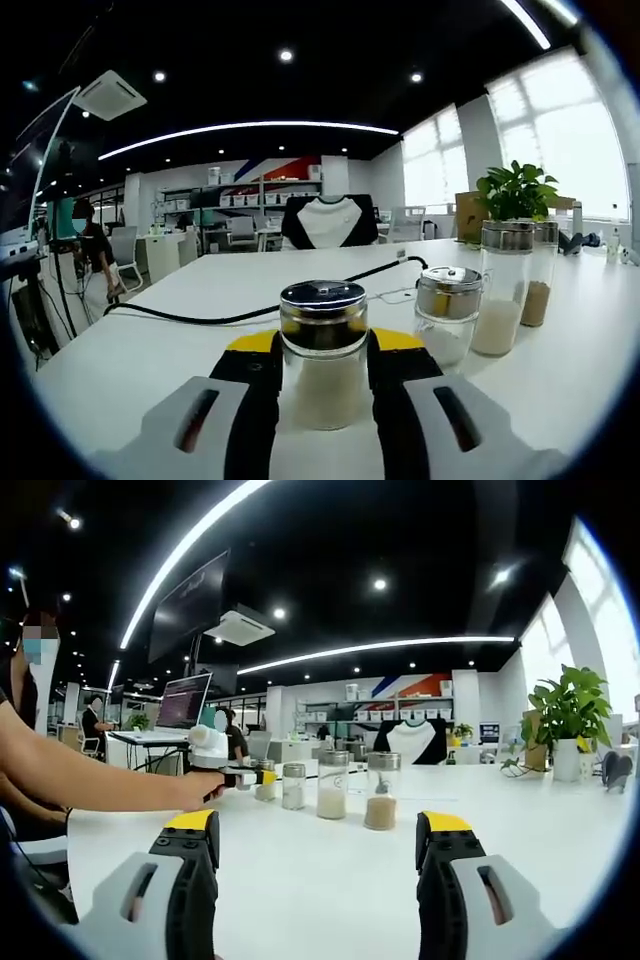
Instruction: Rotate the seasoning bottle until the label or dispensing opening points toward the visible target arrow and the bottle remains upright within the marked orientation range
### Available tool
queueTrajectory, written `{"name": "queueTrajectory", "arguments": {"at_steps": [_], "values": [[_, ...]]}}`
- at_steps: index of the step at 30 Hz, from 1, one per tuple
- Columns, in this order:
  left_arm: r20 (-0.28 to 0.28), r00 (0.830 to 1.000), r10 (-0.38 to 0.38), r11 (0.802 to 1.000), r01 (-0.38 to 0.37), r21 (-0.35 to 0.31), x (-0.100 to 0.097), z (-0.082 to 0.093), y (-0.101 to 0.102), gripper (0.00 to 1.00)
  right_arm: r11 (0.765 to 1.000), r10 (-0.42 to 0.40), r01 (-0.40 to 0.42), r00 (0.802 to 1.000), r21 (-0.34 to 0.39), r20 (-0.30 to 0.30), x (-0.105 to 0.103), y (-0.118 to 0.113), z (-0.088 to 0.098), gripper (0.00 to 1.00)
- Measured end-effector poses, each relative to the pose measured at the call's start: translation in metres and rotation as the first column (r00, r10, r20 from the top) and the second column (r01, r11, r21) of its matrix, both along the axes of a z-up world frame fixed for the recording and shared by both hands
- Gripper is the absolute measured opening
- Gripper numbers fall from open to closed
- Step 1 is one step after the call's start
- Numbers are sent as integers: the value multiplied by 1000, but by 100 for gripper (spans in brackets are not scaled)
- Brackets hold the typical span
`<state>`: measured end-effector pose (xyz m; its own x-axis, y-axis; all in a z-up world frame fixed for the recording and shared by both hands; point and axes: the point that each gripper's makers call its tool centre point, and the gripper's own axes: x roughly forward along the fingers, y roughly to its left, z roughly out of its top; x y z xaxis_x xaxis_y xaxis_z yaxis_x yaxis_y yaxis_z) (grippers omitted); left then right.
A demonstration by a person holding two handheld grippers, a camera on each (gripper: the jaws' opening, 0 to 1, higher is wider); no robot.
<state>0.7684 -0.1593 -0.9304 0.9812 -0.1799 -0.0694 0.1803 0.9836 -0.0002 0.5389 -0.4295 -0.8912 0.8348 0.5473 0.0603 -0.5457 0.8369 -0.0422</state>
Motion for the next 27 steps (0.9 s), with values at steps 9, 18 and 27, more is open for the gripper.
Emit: {"name": "queueTrajectory", "arguments": {"at_steps": [9,18,27], "values": [[7,1000,-12,999,13,-47,-3,10,0,34,1000,19,-19,1000,5,-7,-2,8,1,81],[40,988,-151,988,152,-21,-30,39,-28,34,998,62,-62,998,12,-20,-6,22,-3,77],[7,968,-252,967,252,35,-62,37,-54,34,989,151,-151,988,-1,-29,-16,44,-8,61]]}}
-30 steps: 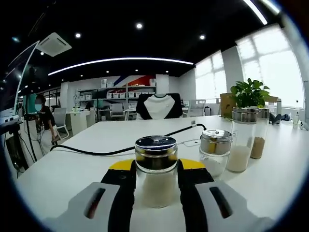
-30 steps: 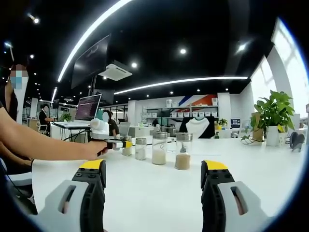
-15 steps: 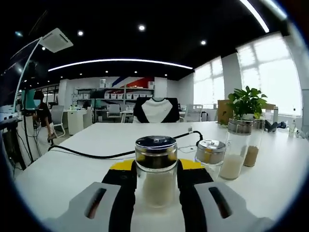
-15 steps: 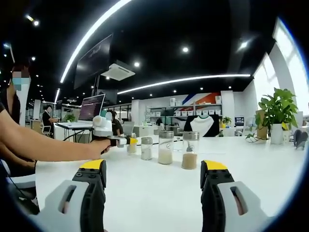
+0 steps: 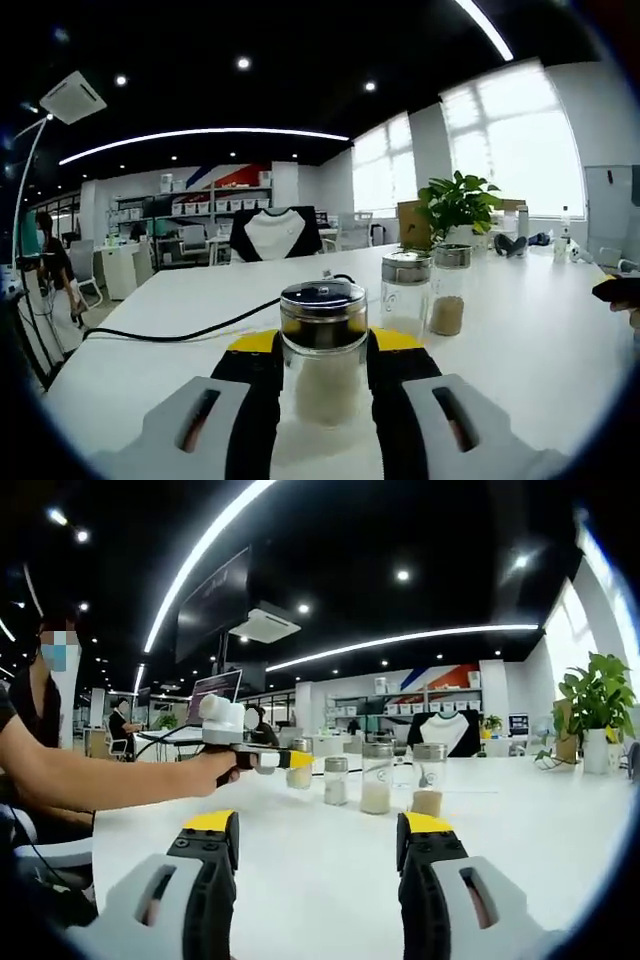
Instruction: Rotate the seasoning bottle until the label or dispensing opening points toward the visible target arrow and the bottle remains upright within the marked orientation range
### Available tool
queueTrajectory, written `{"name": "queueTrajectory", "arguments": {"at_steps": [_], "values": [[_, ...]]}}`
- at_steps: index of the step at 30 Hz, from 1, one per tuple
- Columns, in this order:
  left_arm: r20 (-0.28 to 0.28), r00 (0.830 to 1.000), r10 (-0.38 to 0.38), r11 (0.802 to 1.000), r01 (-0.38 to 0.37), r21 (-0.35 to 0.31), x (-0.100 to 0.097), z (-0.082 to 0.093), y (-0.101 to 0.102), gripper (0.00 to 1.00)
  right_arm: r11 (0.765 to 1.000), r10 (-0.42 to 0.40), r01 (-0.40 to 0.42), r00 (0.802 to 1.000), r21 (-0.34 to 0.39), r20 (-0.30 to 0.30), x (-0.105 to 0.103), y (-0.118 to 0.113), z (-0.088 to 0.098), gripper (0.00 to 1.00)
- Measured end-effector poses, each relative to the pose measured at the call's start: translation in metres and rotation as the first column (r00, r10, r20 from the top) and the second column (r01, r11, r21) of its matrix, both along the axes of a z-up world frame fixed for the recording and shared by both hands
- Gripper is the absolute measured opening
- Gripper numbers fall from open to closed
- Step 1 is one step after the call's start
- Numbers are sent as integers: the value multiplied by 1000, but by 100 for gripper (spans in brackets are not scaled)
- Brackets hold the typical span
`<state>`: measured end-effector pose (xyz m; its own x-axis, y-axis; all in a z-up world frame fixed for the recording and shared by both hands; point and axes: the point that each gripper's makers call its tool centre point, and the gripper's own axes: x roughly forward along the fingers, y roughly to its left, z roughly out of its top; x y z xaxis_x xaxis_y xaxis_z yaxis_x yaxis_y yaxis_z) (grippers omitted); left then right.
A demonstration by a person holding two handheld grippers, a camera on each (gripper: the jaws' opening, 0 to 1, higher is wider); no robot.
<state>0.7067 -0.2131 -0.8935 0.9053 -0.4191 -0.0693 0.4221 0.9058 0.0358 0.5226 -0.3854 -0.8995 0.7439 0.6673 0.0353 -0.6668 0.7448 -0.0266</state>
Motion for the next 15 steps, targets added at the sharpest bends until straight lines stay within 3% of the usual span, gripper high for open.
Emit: {"name": "queueTrajectory", "arguments": {"at_steps": [4,7,10,15], "values": [[-48,996,-69,994,65,-85,-12,-3,-12,34,999,43,-43,999,-21,9,-5,9,-2,53],[-36,995,-96,993,93,-70,-24,-1,-22,34,998,62,-61,998,-28,14,-8,13,-2,52],[-44,990,-137,986,132,-104,-35,2,-33,34,997,66,-65,998,-35,15,-8,14,-3,50],[-18,968,-251,964,248,-97,-63,11,-62,34,997,67,-67,998,-32,10,-7,14,-6,46]]}}
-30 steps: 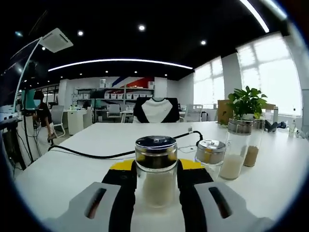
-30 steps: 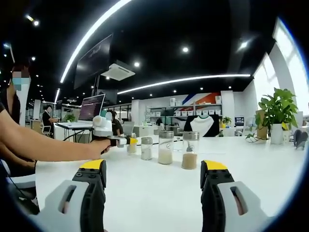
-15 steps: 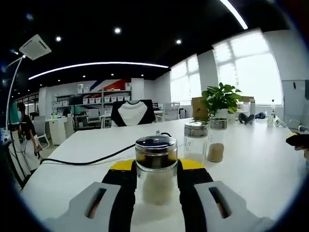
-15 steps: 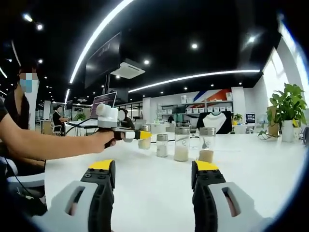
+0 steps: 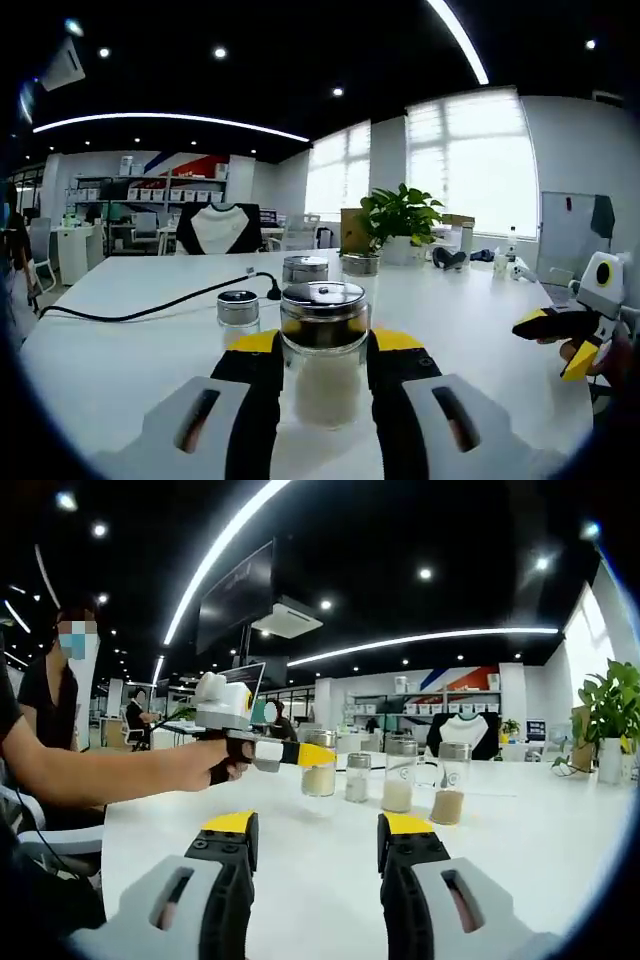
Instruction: Rotate the seasoning bottle until the label or dispensing opening points toward the visible target arrow and the bottle remains upright within the marked orientation range
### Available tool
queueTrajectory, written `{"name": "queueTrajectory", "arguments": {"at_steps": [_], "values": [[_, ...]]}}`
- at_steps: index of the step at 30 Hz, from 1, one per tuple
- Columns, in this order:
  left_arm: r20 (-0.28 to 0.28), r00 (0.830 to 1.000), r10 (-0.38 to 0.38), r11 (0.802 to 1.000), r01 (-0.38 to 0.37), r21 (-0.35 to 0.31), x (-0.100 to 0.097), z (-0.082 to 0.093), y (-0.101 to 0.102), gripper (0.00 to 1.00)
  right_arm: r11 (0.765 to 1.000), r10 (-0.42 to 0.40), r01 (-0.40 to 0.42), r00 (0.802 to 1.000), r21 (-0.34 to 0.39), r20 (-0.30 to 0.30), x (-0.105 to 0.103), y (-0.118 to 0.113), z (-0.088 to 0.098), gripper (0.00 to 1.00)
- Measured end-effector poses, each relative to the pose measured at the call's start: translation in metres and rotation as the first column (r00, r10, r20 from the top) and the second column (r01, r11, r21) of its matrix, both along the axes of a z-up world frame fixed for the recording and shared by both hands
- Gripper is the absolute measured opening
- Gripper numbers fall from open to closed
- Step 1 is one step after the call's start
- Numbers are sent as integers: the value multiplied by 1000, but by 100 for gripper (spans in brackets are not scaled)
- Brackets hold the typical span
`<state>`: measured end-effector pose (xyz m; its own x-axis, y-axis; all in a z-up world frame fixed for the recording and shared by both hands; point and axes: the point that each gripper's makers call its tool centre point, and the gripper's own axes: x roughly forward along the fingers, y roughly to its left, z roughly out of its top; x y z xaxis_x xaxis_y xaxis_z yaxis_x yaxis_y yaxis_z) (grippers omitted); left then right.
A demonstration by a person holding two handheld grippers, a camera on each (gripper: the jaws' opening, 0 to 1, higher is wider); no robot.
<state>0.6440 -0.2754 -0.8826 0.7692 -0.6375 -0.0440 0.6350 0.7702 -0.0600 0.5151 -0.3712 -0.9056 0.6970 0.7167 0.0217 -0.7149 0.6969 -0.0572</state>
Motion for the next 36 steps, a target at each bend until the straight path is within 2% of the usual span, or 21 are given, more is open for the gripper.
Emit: {"name": "queueTrajectory", "arguments": {"at_steps": [3,5,8,13,16,22,23,26,28,31,33,36], "values": [[10,991,-133,990,133,-44,-27,7,-27,34,1000,16,-16,1000,0,-13,-1,2,-2,45],[29,986,-166,986,167,-27,-37,8,-37,34,1000,13,-13,1000,-7,-5,-2,3,-3,44],[16,974,-226,974,227,-29,-59,4,-59,34,1000,12,-12,1000,-18,-14,-1,4,-6,42],[28,964,-265,964,265,-8,-80,3,-82,35,999,0,-1,1000,-54,-19,0,4,-12,40],[24,956,-292,956,292,-23,-91,3,-91,35,998,-11,9,1000,-63,-24,2,2,-13,39],[31,931,-364,929,365,-53,-115,7,-106,35,999,-5,4,1000,-43,-20,1,1,-11,36],[35,920,-390,918,392,-63,-122,7,-109,35,999,6,-7,1000,-37,-20,0,2,-10,36],[42,917,-396,915,398,-60,-125,6,-111,35,998,50,-51,998,-22,-36,-6,9,-11,31],[42,923,-382,921,384,-59,-124,4,-111,35,999,26,-27,999,-32,-32,-5,8,-12,31],[49,945,-324,944,327,-48,-123,2,-108,35,999,5,-6,999,-45,-39,-4,9,-12,30],[44,964,-264,961,266,-77,-121,3,-104,35,999,-20,18,999,-32,-47,-3,8,-12,30],[30,981,-192,973,194,-126,-119,2,-99,34,996,-82,80,996,-42,-37,-1,6,-13,30]]}}
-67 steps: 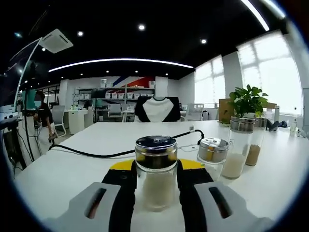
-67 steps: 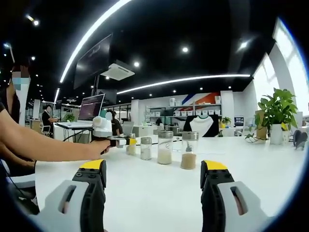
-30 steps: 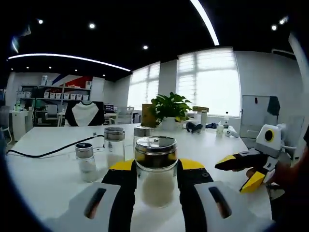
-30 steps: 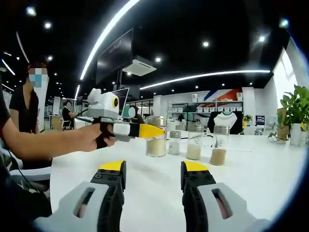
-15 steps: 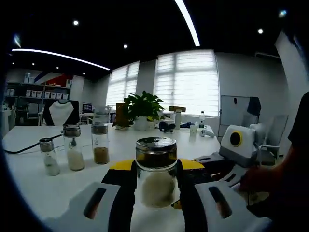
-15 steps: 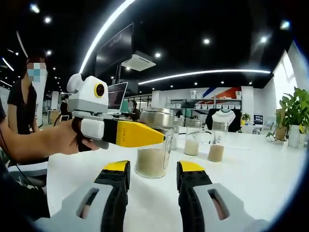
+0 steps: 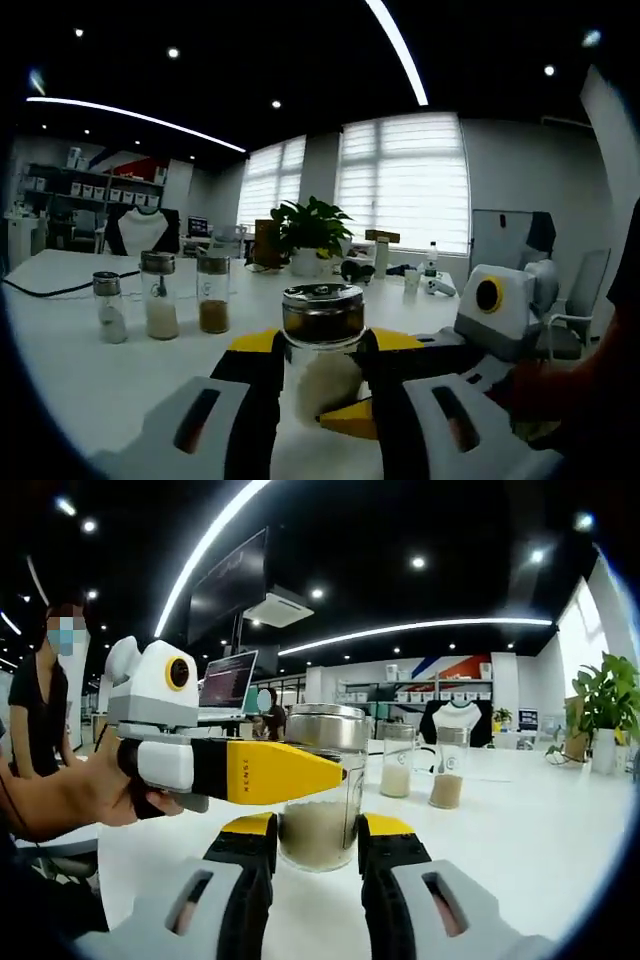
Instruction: Rotate the seasoning bottle until the label or dispensing opening points toward the visible target arrow and the bottle remains upright within the marked orientation range
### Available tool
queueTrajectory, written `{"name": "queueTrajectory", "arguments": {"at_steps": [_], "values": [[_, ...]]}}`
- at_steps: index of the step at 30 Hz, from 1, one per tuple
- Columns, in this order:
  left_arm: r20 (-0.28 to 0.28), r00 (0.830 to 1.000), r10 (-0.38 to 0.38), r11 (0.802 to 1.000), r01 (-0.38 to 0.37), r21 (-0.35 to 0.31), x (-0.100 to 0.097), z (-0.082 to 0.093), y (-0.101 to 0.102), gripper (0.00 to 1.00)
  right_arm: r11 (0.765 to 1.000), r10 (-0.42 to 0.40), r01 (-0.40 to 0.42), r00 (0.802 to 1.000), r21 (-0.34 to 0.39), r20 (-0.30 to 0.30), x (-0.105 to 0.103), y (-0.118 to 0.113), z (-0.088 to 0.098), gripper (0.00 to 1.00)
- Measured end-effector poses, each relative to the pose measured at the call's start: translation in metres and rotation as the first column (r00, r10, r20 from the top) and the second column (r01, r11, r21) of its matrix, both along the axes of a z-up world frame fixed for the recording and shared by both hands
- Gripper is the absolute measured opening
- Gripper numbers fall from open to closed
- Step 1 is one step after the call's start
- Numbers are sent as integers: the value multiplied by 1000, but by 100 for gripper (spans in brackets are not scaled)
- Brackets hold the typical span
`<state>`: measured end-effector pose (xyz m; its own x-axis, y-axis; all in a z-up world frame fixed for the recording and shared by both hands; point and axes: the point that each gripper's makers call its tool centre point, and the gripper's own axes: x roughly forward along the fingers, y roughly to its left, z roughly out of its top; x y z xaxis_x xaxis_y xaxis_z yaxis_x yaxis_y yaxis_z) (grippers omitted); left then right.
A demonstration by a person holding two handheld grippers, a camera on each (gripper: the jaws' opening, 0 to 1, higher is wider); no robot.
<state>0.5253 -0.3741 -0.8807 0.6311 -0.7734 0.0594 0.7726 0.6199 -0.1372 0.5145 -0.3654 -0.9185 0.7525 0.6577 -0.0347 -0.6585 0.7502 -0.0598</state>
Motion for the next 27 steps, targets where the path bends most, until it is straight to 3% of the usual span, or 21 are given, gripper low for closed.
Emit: {"name": "queueTrajectory", "arguments": {"at_steps": [2,6,10,12,15,16,19,23,27], "values": [[-36,998,46,998,-47,-38,1,-2,3,34,998,-56,57,998,-26,15,2,-2,-1,30],[-29,996,83,996,-84,-38,-2,-3,2,33,978,-179,185,981,-91,69,4,-6,-2,29],[-32,992,126,990,-128,-64,-4,-1,3,34,956,-238,258,961,-143,142,1,-3,-1,30],[-37,989,144,984,-147,-100,-3,1,8,35,957,-227,249,962,-149,151,-1,1,0,30],[-22,988,151,982,-153,-110,-3,4,15,34,979,-128,150,979,-139,156,-4,11,5,31],[10,990,142,986,-140,-94,-4,7,19,34,987,-72,92,986,-131,152,-5,14,6,31],[32,997,66,993,-63,-97,-10,13,21,34,996,25,-11,985,-86,169,-10,17,14,31],[66,997,-36,998,39,-42,-20,12,18,34,986,150,-154,986,70,68,-17,20,15,30],[118,989,-87,996,85,22,-27,11,13,34,977,190,-193,981,88,48,-19,20,13,30]]}}
